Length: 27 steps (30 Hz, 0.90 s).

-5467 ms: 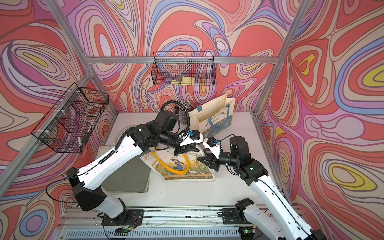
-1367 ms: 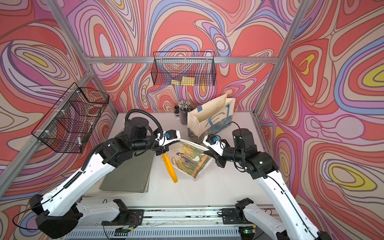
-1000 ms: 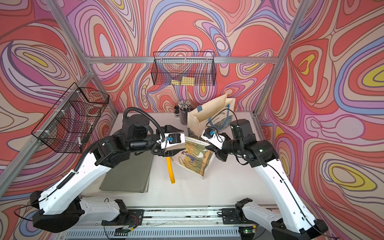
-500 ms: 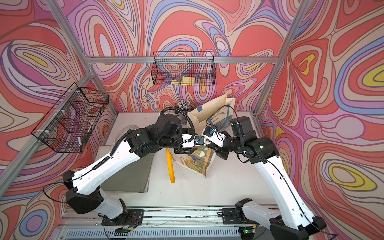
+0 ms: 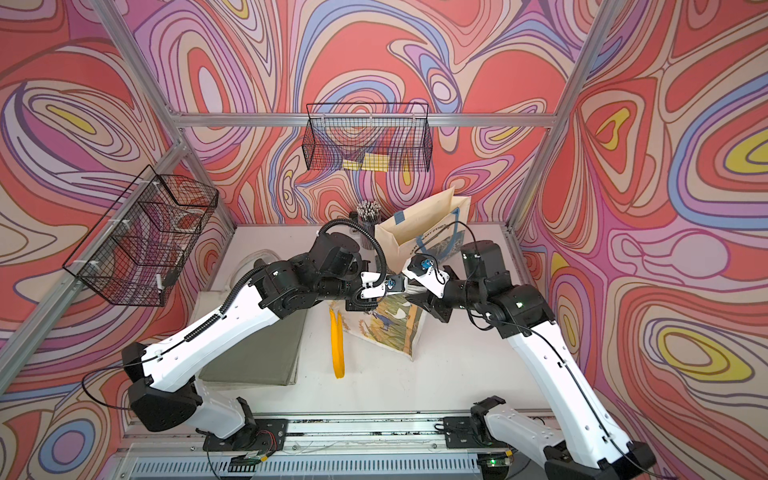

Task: Put away the canvas bag
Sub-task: Press the canvas bag.

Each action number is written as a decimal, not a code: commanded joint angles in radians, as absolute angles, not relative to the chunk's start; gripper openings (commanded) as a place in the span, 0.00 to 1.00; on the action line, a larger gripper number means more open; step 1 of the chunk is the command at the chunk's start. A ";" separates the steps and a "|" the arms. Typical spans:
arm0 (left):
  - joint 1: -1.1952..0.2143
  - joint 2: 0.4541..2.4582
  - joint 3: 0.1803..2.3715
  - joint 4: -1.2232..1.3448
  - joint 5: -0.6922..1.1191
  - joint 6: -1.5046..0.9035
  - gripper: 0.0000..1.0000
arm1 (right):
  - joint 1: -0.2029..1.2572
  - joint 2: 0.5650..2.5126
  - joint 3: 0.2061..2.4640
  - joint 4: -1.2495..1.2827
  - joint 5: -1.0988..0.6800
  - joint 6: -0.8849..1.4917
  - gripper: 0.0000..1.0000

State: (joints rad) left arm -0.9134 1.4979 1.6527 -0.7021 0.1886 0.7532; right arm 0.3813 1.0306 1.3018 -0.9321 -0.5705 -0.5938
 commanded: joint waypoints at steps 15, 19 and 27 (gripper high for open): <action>-0.736 1.278 1.508 -0.443 0.578 0.629 0.00 | 0.388 0.877 0.864 -0.377 -0.747 -0.246 0.64; -0.712 1.267 1.492 -0.405 0.630 0.591 0.00 | 0.388 0.854 0.802 -0.311 -0.693 -0.243 0.65; -0.710 1.307 1.533 -0.515 0.671 0.631 0.00 | 0.387 0.850 0.808 -0.225 -0.678 -0.254 0.58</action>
